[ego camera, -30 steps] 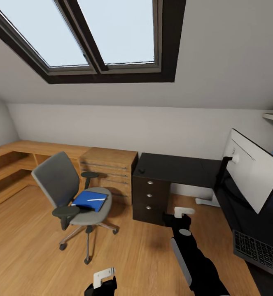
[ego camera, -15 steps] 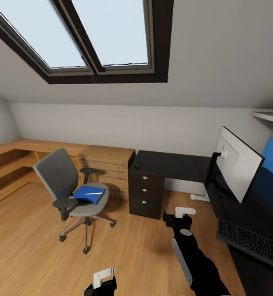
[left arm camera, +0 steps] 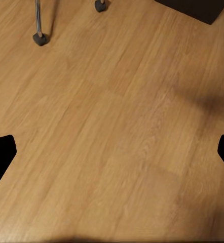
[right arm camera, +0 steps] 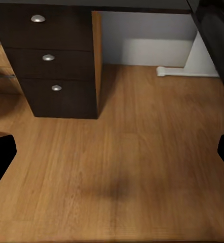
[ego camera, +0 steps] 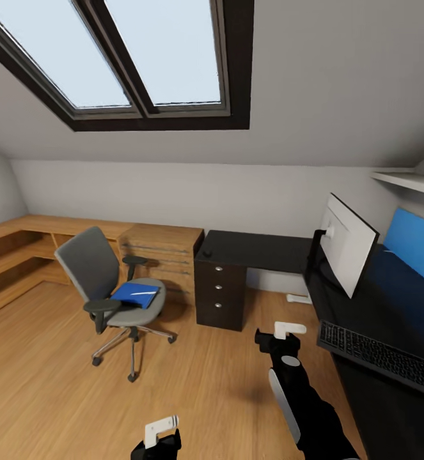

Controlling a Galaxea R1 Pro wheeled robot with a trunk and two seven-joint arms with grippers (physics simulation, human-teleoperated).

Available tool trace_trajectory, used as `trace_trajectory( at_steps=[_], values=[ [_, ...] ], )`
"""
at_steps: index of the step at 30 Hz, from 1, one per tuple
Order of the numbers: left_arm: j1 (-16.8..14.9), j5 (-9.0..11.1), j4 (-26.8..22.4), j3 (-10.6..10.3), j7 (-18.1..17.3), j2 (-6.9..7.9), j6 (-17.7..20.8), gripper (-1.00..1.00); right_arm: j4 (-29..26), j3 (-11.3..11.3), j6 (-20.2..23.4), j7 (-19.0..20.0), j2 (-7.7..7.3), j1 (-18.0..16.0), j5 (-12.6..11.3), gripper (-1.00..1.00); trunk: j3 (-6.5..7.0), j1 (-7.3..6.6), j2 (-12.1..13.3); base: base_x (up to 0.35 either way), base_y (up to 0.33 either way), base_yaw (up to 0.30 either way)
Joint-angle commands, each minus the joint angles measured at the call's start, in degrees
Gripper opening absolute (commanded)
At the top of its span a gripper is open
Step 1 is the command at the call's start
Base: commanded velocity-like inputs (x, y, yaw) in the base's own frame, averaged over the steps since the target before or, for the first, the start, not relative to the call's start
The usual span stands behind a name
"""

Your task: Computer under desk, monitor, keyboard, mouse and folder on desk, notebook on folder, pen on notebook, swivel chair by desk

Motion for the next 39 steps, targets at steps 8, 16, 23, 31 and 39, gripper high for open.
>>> trace_trajectory(
  at_steps=[8,16,23,31,39],
  values=[
    [-0.07,0.61,-0.03,-0.37,0.45,0.06,-0.39,1.00,-0.06,0.11,0.27,-0.42,-0.02,-0.06,-0.31,1.00,-0.08,0.02,-0.10,-0.022,-0.003,-0.065],
    [-0.07,0.81,0.27,-0.46,0.39,0.13,-0.32,1.00,-0.01,0.04,0.27,-0.40,-0.01,-0.06,-0.31,1.00,-0.08,0.02,-0.10,-0.002,0.000,-0.007],
    [-0.07,0.67,0.32,-0.06,0.44,0.16,-0.38,1.00,-0.03,0.04,0.27,-0.44,-0.02,-0.07,-0.31,1.00,0.38,-0.42,0.70,0.000,0.000,-0.088],
    [-0.07,0.69,0.32,-0.02,0.46,0.15,-0.39,1.00,-0.05,0.02,0.27,-0.45,-0.02,-0.07,-0.31,1.00,2.08,-2.18,3.91,0.000,0.000,-0.231],
    [-0.07,0.62,0.32,-0.29,0.46,0.09,-0.39,1.00,0.00,0.02,0.27,-0.41,-0.02,-0.07,-0.31,1.00,2.16,-2.18,3.91,0.000,0.000,-0.254]
  ],
)
